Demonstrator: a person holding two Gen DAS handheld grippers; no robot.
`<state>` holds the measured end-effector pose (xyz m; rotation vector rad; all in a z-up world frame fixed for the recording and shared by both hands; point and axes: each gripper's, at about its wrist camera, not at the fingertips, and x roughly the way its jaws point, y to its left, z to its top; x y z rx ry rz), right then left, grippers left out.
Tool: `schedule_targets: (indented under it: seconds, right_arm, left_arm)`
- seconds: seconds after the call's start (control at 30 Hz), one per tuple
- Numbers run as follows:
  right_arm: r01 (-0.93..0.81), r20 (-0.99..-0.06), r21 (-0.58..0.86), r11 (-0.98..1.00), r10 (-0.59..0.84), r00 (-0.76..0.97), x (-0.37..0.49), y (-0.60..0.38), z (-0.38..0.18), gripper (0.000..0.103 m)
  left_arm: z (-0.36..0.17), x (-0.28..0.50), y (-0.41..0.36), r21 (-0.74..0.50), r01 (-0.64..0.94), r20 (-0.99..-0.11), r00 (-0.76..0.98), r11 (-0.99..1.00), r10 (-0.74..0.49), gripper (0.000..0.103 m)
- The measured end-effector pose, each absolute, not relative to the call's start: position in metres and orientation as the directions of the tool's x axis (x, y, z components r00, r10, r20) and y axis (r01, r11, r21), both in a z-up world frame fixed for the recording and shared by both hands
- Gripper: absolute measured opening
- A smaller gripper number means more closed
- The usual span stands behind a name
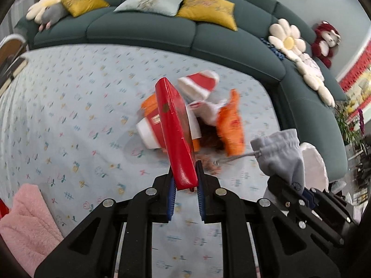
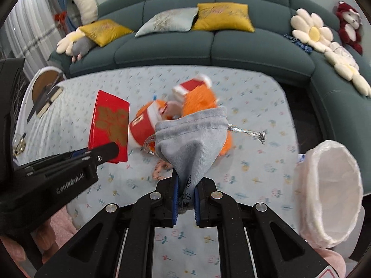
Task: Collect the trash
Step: 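Carry red packet and grey pouch over the bin and release both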
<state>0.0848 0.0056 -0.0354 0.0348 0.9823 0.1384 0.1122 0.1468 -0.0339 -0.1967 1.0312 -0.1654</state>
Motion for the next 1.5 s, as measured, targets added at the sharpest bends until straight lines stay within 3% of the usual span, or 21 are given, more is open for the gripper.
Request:
schedule_targets:
  seconds: [0.6,1.5]
  right_arm:
    - [0.096,-0.751,0.094,0.991,0.008,0.661,0.058,-0.117,0.011,0.010]
    - [0.368,-0.762,0.107,0.924,-0.162,0.627,0.015,-0.280,-0.018,0.010]
  left_arm:
    - [0.011,0.089,0.017,-0.187,0.296,-0.790,0.521,0.937,-0.322,0.015]
    - [-0.004,0.071,-0.159,-0.155,0.566,-0.812,0.394,0.810,-0.431,0.016]
